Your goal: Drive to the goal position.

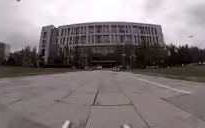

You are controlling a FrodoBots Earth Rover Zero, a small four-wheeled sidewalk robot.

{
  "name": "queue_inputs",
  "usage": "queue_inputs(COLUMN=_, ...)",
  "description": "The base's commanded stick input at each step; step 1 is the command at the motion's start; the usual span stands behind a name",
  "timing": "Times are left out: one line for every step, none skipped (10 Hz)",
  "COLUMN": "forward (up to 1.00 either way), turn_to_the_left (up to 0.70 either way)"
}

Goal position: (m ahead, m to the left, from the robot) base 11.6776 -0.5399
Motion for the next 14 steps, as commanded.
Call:
queue_inputs(forward=0.84, turn_to_the_left=0.00)
queue_inputs(forward=0.84, turn_to_the_left=0.00)
queue_inputs(forward=0.84, turn_to_the_left=0.00)
queue_inputs(forward=0.84, turn_to_the_left=0.00)
queue_inputs(forward=0.84, turn_to_the_left=0.00)
queue_inputs(forward=0.84, turn_to_the_left=0.00)
queue_inputs(forward=0.84, turn_to_the_left=0.00)
queue_inputs(forward=0.84, turn_to_the_left=0.00)
queue_inputs(forward=0.84, turn_to_the_left=0.00)
queue_inputs(forward=0.84, turn_to_the_left=0.00)
queue_inputs(forward=0.84, turn_to_the_left=0.00)
queue_inputs(forward=0.84, turn_to_the_left=0.00)
queue_inputs(forward=0.84, turn_to_the_left=0.00)
queue_inputs(forward=0.84, turn_to_the_left=0.00)
